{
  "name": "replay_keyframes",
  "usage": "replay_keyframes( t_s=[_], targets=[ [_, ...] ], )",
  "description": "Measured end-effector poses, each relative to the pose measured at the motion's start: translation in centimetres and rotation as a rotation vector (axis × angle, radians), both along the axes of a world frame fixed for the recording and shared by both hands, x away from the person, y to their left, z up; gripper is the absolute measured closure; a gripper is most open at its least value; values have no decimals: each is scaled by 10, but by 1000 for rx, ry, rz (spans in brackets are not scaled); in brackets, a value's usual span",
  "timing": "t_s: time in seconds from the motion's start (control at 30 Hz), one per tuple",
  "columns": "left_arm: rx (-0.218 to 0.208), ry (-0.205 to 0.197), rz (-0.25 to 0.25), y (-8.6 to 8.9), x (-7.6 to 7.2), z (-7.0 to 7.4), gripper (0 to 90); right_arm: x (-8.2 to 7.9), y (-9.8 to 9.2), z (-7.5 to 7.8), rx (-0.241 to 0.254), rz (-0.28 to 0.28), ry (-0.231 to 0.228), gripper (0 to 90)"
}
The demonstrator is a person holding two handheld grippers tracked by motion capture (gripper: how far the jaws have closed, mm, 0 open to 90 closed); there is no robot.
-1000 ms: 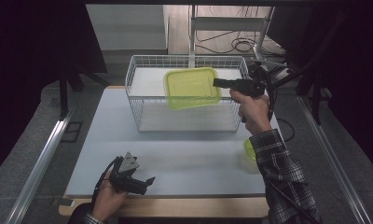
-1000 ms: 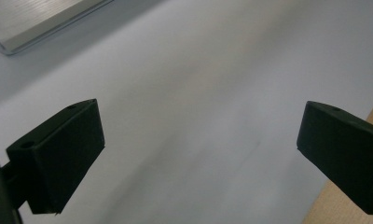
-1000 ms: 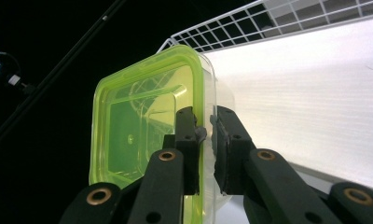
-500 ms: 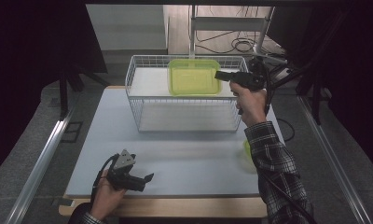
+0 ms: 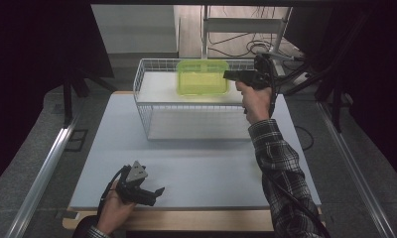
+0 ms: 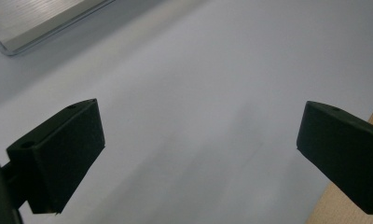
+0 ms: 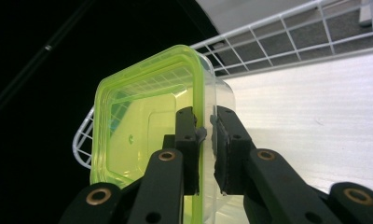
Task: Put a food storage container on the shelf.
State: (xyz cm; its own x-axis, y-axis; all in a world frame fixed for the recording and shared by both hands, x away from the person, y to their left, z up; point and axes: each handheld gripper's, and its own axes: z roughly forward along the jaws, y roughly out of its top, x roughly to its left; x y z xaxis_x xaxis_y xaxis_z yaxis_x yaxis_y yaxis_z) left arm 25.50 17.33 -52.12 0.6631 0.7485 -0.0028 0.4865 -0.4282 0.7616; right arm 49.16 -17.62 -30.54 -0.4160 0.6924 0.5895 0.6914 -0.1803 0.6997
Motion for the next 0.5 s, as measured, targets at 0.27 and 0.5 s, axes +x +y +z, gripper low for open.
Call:
replay_keyframes(
  t_s=[0.27,0.5],
  targets=[
    [0,-2,7,3,0,1,5,5,4,-6,-37,-22,19,789],
    [9,0,4,2,0,0,4,12,10,-9,-135,-28,-14,732]
  ],
)
